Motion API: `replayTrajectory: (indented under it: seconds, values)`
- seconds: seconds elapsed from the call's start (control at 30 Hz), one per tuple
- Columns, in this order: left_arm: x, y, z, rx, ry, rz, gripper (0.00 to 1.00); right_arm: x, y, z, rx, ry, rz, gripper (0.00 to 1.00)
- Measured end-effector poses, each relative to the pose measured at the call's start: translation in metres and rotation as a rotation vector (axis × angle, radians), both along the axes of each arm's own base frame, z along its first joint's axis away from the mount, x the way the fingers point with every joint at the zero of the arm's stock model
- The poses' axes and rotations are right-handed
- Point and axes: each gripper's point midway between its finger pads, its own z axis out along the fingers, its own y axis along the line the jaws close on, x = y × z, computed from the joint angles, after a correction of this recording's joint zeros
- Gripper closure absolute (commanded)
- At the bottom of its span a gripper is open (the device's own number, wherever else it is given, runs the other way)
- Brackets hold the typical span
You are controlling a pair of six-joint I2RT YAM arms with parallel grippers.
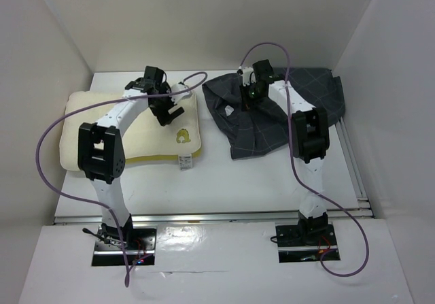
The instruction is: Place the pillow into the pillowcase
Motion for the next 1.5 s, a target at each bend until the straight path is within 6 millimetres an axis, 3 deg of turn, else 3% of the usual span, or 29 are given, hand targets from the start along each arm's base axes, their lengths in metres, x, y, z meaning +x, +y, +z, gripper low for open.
replayTrajectory:
  seconds: [0.1,0.33,0.5,0.6,0.63,0.7,0.77,0.93,1.13,1.5]
  values:
    - [0.015,0.003,0.003,-0.008,-0.021,0.004,0.01,-0.002,0.001,0.001,0.004,0.005,0.009,1.00]
    - [0.016,-0.005,-0.031,-0.050,0.078,-0.017,0.01,-0.006,0.000,0.000,-0.006,0.014,0.027,1.00]
    - [0.015,-0.006,-0.035,-0.104,0.114,-0.022,0.01,-0.013,-0.005,-0.003,-0.022,0.042,0.035,1.00]
    - [0.013,-0.007,-0.041,-0.122,0.124,-0.026,0.23,-0.015,-0.007,-0.003,-0.029,0.049,0.037,1.00]
    - [0.012,-0.008,-0.042,-0.128,0.129,-0.024,0.40,-0.015,-0.008,-0.003,-0.031,0.050,0.038,1.00]
    - [0.010,-0.009,-0.045,-0.137,0.136,-0.020,0.61,-0.014,-0.009,0.000,-0.034,0.048,0.035,1.00]
    - [0.011,-0.009,-0.045,-0.143,0.136,-0.007,1.00,-0.012,-0.010,0.003,-0.036,0.041,0.033,1.00]
    - [0.013,-0.009,-0.047,-0.152,0.126,0.022,1.00,-0.007,-0.011,0.011,-0.041,0.019,0.025,1.00]
    - [0.008,-0.015,-0.033,-0.193,0.113,0.016,1.00,-0.004,-0.011,0.022,-0.039,-0.004,0.021,1.00]
    - [-0.045,-0.063,0.007,-0.332,0.264,-0.101,1.00,-0.006,-0.011,0.080,-0.012,-0.111,0.016,1.00]
